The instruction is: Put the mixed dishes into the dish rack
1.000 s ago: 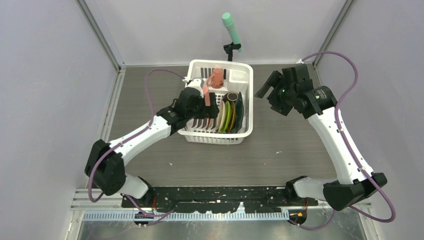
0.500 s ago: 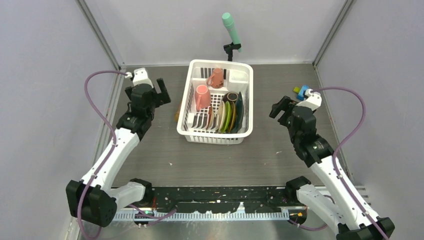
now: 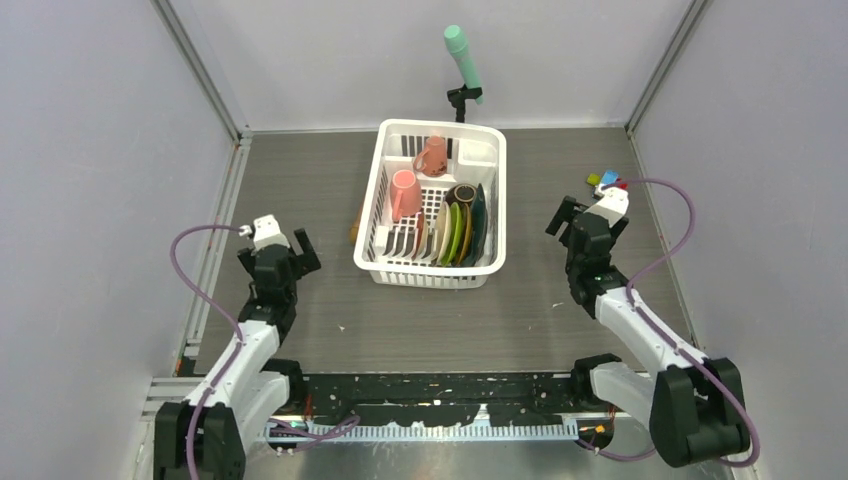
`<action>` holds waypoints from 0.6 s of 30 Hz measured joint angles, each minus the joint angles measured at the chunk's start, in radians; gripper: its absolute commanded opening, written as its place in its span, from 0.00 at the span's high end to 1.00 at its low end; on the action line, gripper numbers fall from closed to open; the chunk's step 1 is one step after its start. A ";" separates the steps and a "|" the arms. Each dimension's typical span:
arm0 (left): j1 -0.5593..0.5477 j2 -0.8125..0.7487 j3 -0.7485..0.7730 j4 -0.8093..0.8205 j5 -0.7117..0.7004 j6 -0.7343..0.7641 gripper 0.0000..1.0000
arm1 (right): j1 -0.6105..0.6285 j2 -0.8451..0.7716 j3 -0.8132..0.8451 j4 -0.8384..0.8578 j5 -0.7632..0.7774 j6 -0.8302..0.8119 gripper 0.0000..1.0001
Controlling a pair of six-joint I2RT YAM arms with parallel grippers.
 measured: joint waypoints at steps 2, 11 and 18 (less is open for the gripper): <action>0.000 0.024 -0.055 0.069 -0.005 0.021 0.00 | 0.000 0.052 -0.031 0.071 0.000 -0.041 0.13; 0.000 0.377 -0.179 0.539 0.080 0.148 0.01 | -0.003 0.326 -0.137 0.446 0.043 -0.187 0.13; 0.000 0.655 -0.138 0.898 0.150 0.218 0.06 | -0.106 0.551 -0.181 0.652 -0.020 -0.183 0.13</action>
